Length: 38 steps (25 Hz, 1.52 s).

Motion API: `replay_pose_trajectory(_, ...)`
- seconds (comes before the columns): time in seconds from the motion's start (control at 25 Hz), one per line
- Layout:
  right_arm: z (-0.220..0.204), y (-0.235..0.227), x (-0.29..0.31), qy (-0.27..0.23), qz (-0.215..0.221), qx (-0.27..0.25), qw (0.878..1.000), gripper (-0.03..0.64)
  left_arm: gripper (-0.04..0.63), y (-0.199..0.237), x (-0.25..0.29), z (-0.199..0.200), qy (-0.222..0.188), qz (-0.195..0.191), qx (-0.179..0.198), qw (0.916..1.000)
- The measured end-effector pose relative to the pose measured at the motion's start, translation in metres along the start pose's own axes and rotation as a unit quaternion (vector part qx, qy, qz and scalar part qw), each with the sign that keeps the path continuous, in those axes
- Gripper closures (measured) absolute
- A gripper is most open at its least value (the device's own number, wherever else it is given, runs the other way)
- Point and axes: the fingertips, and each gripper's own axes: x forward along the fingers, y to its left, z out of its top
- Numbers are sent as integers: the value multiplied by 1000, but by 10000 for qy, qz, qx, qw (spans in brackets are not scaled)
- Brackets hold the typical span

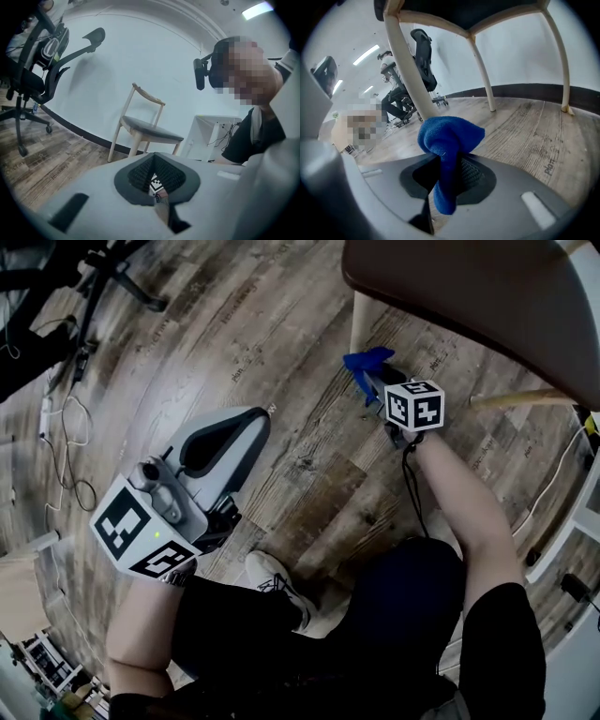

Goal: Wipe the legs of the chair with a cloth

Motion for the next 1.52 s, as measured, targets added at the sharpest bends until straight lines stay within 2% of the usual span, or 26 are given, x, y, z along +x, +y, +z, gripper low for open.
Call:
replay_pose_trajectory(0.24, 63, 40, -47, -750, 293, -204, 9965, 528, 591, -9, 16, 11, -174, -193, 141, 9996)
replay_pose_trajectory(0.52, 136, 100, -109, -1508, 765, -569, 9840, 528, 591, -33, 46, 17, -329, -591, 242, 9974)
replay_pose_trajectory(0.68, 168, 130, -135, -1725, 982, -765, 9771, 528, 591, -41, 60, 19, -353, -693, 382, 9962)
replay_pose_trajectory(0.92, 193, 159, -156, -1762, 1163, -1006, 9723, 528, 591, -46, 71, 23, -445, -774, 542, 9945)
replay_pose_trajectory(1.24, 198, 135, -184, -1870, 890, -809, 9750, 528, 591, -41, 75, 20, -412, -763, 477, 9951)
replay_pose_trajectory(1.4, 188, 92, -221, -1945, 415, -741, 9772, 526, 591, -45, 79, 20, -445, -804, 443, 9948)
replay_pose_trajectory(1.52, 179, 52, -257, -2066, -35, -460, 9773, 527, 591, -47, 84, 16, -383, -841, 448, 9947)
